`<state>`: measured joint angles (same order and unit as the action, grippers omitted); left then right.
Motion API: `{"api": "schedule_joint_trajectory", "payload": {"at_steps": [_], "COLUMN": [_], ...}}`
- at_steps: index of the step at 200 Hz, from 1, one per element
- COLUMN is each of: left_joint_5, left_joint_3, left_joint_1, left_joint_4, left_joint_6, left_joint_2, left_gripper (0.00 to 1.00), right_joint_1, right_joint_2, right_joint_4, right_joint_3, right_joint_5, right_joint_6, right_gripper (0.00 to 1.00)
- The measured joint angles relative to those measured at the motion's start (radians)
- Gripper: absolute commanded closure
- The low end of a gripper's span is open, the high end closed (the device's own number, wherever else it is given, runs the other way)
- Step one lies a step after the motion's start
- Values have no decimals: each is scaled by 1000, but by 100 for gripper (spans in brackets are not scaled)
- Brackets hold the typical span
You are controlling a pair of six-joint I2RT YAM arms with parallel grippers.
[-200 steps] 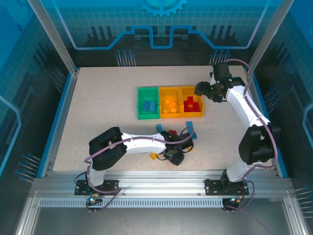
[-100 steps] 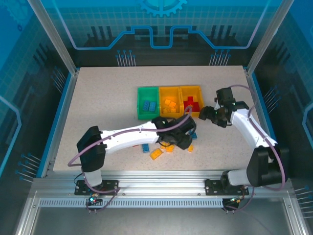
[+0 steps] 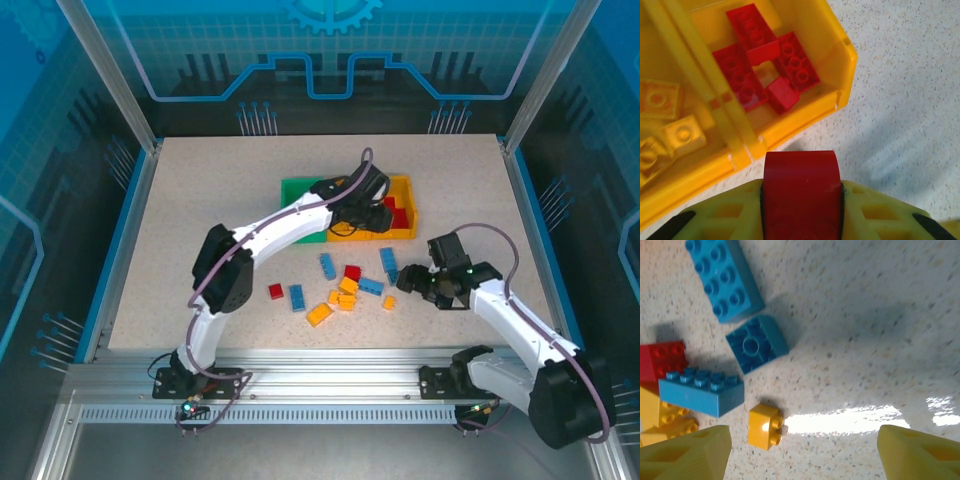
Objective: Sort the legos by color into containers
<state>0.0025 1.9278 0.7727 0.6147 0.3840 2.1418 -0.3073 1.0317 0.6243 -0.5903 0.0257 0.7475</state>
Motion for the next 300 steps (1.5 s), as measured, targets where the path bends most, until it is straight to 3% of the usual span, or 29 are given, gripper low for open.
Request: {"api": "schedule_joint_trajectory", "payload": {"at_steps": [54, 124, 164, 190, 221, 300], "left_joint_5": [33, 37, 40, 41, 41, 10], "left_joint_3": [178, 197, 197, 195, 94, -218], "left_joint_1": [-19, -66, -65, -64, -59, -54], "left_joint_4": [-3, -76, -97, -124, -183, -234], "left_joint_6": [1, 62, 115, 143, 149, 148], "left_joint_2": [134, 193, 218, 218, 157, -97], "left_gripper": [65, 54, 27, 17, 2, 1], "right_joint_1": [-114, -207, -249, -264, -269, -282], "right_joint_2": [-31, 63, 188, 241, 252, 401], "right_joint_4": [-32, -88, -95, -105, -120, -1], "right_joint_3": [68, 68, 38, 6, 0, -119], "right_joint_5": [-21, -44, -49, -60, -70, -118], "right_joint_6": [77, 130, 143, 151, 156, 153], "right_gripper": [25, 27, 28, 28, 29, 48]}}
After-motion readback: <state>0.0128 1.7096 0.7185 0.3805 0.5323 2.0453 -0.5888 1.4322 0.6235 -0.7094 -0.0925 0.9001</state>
